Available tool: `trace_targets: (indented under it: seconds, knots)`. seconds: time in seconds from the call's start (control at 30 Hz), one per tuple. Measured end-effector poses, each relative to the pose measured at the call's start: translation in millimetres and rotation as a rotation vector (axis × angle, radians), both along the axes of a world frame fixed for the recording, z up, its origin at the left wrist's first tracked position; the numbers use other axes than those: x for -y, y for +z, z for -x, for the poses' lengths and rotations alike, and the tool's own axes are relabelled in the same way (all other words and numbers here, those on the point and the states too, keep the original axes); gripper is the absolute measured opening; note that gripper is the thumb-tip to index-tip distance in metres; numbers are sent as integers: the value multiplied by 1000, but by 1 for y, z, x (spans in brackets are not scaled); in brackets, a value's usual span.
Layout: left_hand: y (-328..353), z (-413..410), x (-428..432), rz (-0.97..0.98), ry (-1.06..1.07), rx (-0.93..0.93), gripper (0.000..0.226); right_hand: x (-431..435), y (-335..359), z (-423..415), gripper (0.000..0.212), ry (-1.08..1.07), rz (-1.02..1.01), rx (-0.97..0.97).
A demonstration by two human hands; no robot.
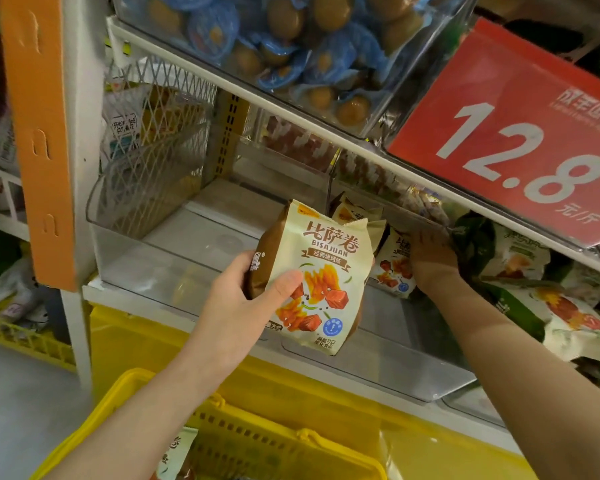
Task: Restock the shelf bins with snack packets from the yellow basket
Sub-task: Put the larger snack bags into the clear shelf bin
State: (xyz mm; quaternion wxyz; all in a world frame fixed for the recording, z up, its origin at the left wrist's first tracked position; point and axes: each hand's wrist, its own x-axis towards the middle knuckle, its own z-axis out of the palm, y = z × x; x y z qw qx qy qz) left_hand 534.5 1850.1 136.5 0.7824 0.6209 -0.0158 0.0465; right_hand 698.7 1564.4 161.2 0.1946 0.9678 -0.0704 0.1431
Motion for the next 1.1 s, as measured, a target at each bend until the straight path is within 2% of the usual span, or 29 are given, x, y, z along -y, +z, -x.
trace_targets:
  seconds: [0.13, 0.23, 0.37, 0.43, 0.47, 0.6, 0.73, 0.77, 0.87, 0.93, 1.03, 1.1]
  knots:
    - [1, 2, -1, -21, -6, 12, 43, -11, 1, 15, 57, 100, -142, -60]
    - [1, 4, -1, -40, -6, 17, 40, -29, 11, 50, 42, 171, -380, -57]
    - [5, 10, -1, -83, -37, 11, 35, -45, 36, 113, 25, 460, -744, 91]
    - [8, 15, -1, -111, -68, 25, 36, -55, 51, 144, 21, 572, -900, 51]
    - [10, 18, -2, -129, -101, 39, 37, -59, 58, 157, 25, 617, -932, 9]
    - [14, 33, 5, -230, -296, 138, 44, -80, 74, 198, 74, 660, -760, -235]
    - [13, 46, 22, -227, -384, 195, 42, -79, 68, 220, 95, 590, -646, -359]
    - [14, 47, 27, -236, -386, 212, 41, -74, 67, 222, 96, 578, -672, -351]
    - [22, 46, 41, -265, -392, 288, 35, -54, 72, 221, 83, 542, -800, -263]
    - [27, 39, 51, -368, -345, 367, 42, -40, 82, 217, 74, 484, -794, -179]
    - [26, 18, 61, -776, -132, 523, 50, -26, 88, 205, 62, 411, -488, 31]
    - [15, 4, 65, -1043, -34, 582, 50, -26, 86, 191, 62, 331, -293, 106]
